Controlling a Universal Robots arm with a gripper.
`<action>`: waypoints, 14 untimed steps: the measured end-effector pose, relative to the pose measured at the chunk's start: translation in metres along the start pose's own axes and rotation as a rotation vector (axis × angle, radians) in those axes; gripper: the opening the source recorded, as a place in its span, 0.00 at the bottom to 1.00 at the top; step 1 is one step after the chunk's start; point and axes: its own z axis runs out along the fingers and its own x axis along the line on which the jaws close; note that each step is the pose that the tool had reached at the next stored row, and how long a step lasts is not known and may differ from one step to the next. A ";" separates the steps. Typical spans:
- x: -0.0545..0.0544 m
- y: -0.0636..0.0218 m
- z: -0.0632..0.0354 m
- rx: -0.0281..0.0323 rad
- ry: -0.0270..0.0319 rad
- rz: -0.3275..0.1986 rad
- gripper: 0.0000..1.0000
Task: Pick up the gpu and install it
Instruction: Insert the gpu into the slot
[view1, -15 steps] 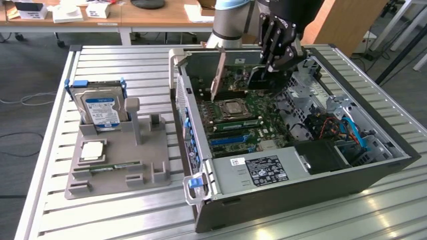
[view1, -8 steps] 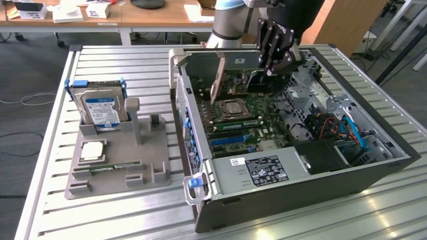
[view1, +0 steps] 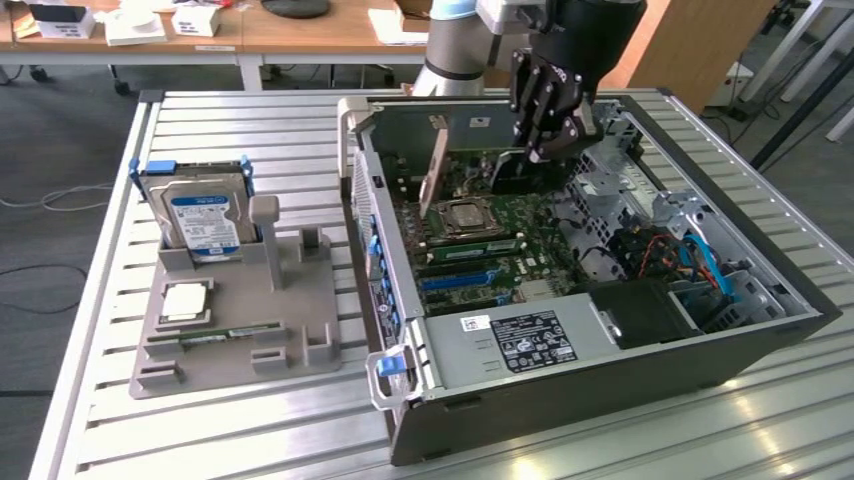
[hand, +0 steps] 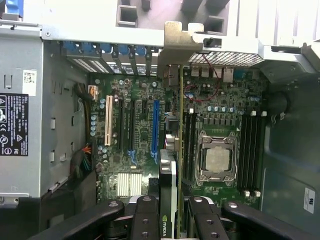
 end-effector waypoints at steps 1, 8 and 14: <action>0.000 -0.0001 0.0017 -0.0001 0.0000 -0.001 0.27; 0.001 -0.0002 0.0135 -0.0005 0.0001 -0.009 0.27; 0.001 -0.0003 0.0243 -0.0009 0.0001 -0.017 0.27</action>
